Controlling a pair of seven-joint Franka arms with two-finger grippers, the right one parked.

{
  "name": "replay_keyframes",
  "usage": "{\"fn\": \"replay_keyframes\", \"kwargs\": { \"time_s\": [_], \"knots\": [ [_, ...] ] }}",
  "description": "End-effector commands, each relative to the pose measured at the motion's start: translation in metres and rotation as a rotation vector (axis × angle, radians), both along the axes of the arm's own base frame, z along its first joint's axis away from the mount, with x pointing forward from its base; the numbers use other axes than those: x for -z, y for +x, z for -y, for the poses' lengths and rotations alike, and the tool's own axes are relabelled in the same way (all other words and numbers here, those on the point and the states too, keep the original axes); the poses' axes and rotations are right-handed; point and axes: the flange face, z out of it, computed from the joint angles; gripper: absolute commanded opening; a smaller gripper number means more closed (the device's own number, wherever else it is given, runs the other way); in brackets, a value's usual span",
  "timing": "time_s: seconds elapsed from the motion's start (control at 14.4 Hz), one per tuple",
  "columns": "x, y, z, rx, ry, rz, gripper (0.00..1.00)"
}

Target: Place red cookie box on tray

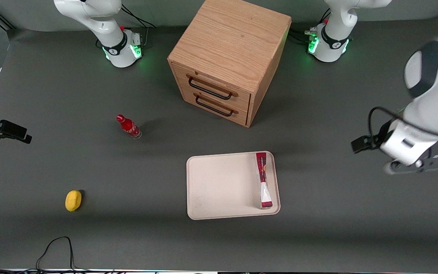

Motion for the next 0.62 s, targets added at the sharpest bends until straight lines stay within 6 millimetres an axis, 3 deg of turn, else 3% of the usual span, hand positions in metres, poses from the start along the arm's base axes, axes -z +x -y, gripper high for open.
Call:
{"fn": "replay_keyframes", "kwargs": {
  "time_s": [0.0, 0.21, 0.55],
  "knots": [
    [-0.021, -0.072, -0.009, 0.025, 0.011, 0.003, 1.0],
    [-0.04, -0.093, -0.02, 0.059, 0.015, -0.009, 1.0],
    [-0.037, -0.089, -0.018, 0.076, 0.013, -0.01, 1.0]
  ]
}}
